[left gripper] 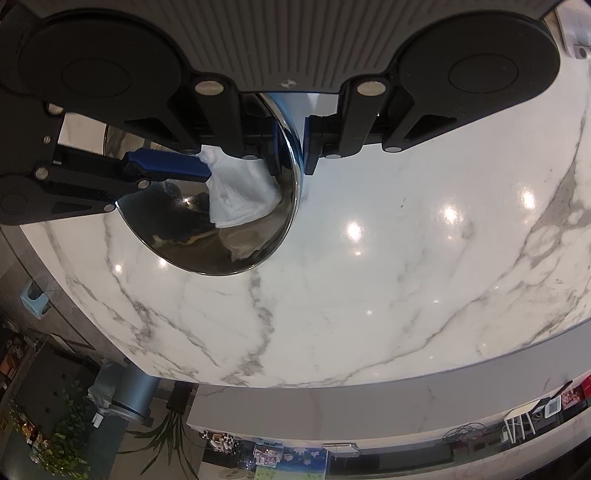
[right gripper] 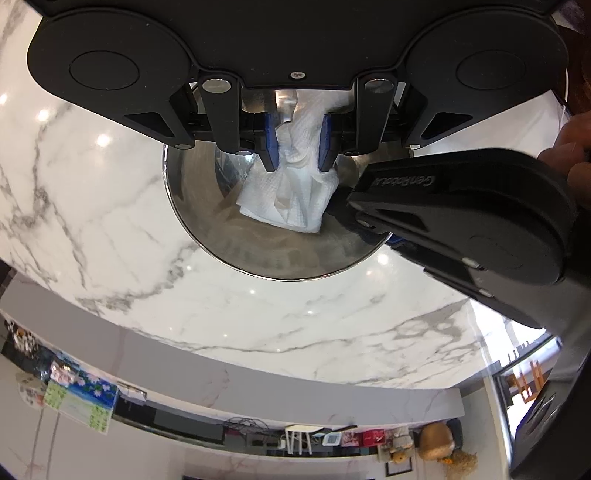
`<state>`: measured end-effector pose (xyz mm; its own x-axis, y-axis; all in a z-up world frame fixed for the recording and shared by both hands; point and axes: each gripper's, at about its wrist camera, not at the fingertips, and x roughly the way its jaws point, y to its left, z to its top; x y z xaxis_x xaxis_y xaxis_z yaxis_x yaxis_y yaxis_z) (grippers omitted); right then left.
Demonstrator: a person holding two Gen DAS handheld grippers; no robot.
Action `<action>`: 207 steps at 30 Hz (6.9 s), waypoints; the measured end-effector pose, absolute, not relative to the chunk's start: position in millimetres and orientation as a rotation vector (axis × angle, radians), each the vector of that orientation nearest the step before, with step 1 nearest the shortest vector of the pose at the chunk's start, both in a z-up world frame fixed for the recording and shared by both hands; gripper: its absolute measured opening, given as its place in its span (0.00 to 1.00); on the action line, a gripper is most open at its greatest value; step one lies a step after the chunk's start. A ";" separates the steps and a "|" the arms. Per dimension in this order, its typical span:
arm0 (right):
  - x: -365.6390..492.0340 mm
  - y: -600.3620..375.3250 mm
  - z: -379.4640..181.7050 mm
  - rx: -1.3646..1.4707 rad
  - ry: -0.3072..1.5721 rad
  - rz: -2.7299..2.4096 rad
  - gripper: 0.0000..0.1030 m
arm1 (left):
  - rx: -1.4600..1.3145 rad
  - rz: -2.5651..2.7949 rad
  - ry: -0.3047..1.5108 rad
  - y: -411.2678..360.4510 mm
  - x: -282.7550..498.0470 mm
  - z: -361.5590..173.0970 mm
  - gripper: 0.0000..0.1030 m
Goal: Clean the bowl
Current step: 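Wipe around the bowl's inner wall with the cloth in the right tool, then lift the cloth out of the bowl with the right tool and set it down, then carry the white cloth in the right tool to the bowl's blue outer wall, then hold the bowl rim with the left tool while the right tool wipes the blue outer wall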
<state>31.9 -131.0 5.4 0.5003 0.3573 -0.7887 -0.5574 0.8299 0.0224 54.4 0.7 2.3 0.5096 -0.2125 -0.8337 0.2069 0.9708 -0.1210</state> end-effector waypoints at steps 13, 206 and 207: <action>34.3 -138.9 7.9 -0.260 0.831 0.447 0.17 | 0.045 -0.255 0.978 -6.1 52.0 5.2 0.10; -4.2 -174.6 -21.3 -0.235 0.791 0.379 0.13 | -0.165 -0.167 1.038 6.5 44.4 -14.2 0.23; -3.8 -174.8 -21.1 -0.233 0.791 0.379 0.13 | -0.166 -0.167 1.038 6.9 44.4 -14.0 0.22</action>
